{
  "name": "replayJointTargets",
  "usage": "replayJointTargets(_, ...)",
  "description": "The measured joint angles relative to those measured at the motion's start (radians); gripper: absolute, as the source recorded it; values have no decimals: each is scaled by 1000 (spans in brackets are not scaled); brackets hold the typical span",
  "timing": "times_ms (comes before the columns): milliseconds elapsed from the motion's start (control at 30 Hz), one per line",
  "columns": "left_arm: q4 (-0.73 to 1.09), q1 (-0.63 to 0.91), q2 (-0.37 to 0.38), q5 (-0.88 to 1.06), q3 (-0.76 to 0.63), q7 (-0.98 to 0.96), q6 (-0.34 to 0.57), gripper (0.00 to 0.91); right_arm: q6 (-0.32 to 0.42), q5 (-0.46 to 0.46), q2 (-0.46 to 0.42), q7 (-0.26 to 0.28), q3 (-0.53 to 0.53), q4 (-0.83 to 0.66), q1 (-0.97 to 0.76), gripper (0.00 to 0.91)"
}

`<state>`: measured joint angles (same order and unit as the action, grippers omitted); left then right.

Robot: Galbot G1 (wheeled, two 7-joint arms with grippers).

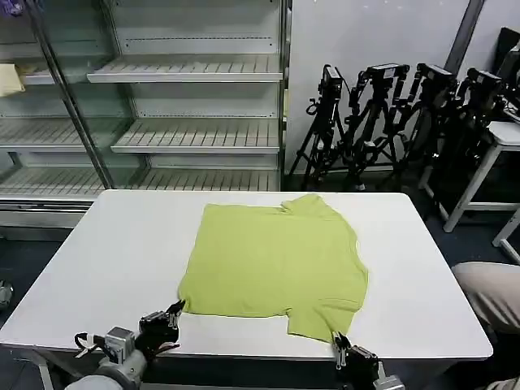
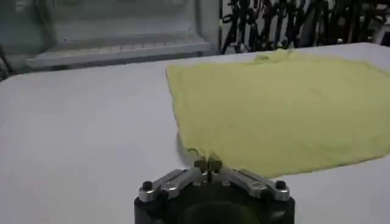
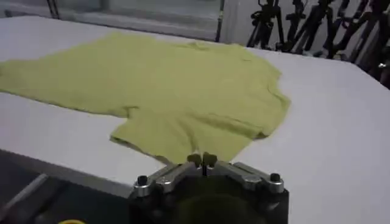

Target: Fold and organize the clothes.

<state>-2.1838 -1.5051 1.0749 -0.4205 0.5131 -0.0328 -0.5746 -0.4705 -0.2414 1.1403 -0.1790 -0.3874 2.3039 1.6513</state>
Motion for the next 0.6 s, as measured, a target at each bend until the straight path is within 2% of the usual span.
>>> replayJointTargets(600,130,230,52,-14,-45,0,0,20,15,-27,-16,69,26,-194,-340,0)
